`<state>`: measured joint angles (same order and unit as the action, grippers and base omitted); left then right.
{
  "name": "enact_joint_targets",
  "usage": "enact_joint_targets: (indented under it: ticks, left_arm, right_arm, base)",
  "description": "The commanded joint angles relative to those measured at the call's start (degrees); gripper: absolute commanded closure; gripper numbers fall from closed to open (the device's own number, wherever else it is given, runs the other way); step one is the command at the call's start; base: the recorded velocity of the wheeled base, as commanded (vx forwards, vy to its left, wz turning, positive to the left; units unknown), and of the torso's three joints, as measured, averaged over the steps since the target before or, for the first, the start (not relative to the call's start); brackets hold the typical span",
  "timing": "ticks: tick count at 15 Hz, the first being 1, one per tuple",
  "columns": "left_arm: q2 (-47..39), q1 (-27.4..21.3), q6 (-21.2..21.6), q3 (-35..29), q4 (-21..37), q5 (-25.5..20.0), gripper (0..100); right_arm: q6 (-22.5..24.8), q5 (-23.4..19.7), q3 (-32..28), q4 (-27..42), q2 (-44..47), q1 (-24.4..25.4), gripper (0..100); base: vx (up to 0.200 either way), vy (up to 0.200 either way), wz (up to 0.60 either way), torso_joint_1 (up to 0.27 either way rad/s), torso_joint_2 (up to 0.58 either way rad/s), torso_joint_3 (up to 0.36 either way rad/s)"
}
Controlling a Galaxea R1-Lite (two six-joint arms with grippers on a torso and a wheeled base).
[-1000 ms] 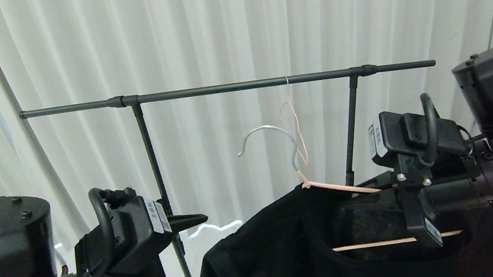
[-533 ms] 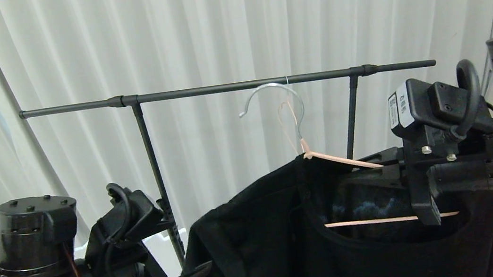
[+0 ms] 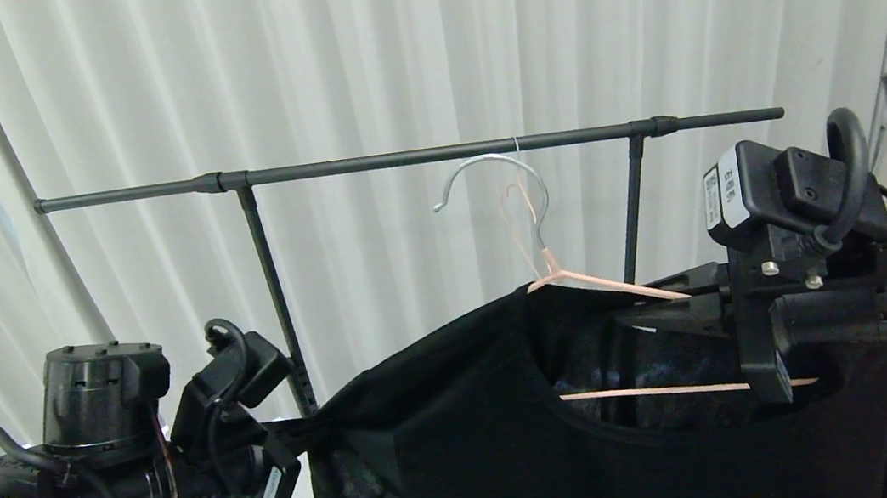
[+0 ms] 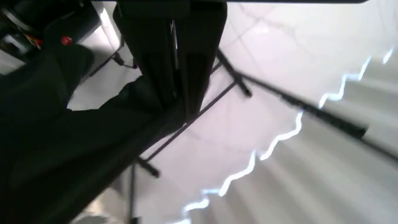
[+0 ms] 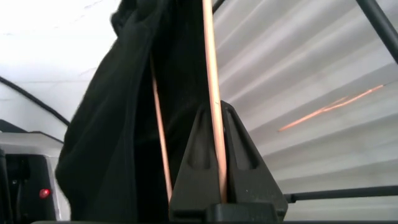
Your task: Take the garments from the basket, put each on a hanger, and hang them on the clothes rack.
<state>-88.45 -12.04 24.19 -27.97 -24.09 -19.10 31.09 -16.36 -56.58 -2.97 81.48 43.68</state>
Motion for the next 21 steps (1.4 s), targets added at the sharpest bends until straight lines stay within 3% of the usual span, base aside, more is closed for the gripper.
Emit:
enact_joint_targets:
  ticks: [1, 3, 8, 9, 14, 17, 21]
  left_arm:
    - [-1.11, 6.07, 0.07, 0.02, -0.08, 0.12, 100]
    - [-0.67, 7.74, 0.07, 0.46, -0.08, 0.03, 100]
    - [3.03, 6.6, -0.02, 1.6, -0.08, 0.56, 100]
    - [3.64, 6.6, -0.1, 2.21, -0.08, 0.56, 0]
    - [7.77, 5.72, -4.85, 3.0, -0.08, 0.03, 0]
    - [12.25, 4.66, -12.67, 2.65, -0.08, 0.12, 0]
    - [19.9, 5.01, -24.36, -0.51, 0.09, 1.79, 0]
  right_arm:
    - [-0.06, 0.01, -0.03, -0.45, 0.08, -0.96, 100]
    - [-0.15, 0.1, -0.03, -1.51, 0.17, -1.76, 100]
    - [-0.41, 0.28, -0.11, -1.95, 0.17, -1.84, 100]
    - [-0.32, 0.28, -0.11, -1.95, 0.17, -1.84, 100]
    - [-0.41, 1.33, -0.03, -1.95, -0.62, -2.63, 100]
    - [-0.41, 1.59, 2.44, -1.86, -2.64, -6.59, 100]
    - [-1.99, 1.77, 13.16, -1.33, -12.4, -16.96, 100]
  base:
    - [0.0, 0.0, 0.0, 0.0, 0.0, 0.0]
    - [0.0, 0.0, 0.0, 0.0, 0.0, 0.0]
    - [0.0, 0.0, 0.0, 0.0, 0.0, 0.0]
    - [0.0, 0.0, 0.0, 0.0, 0.0, 0.0]
    - [0.0, 0.0, 0.0, 0.0, 0.0, 0.0]
    - [0.0, 0.0, 0.0, 0.0, 0.0, 0.0]
    - [0.0, 0.0, 0.0, 0.0, 0.0, 0.0]
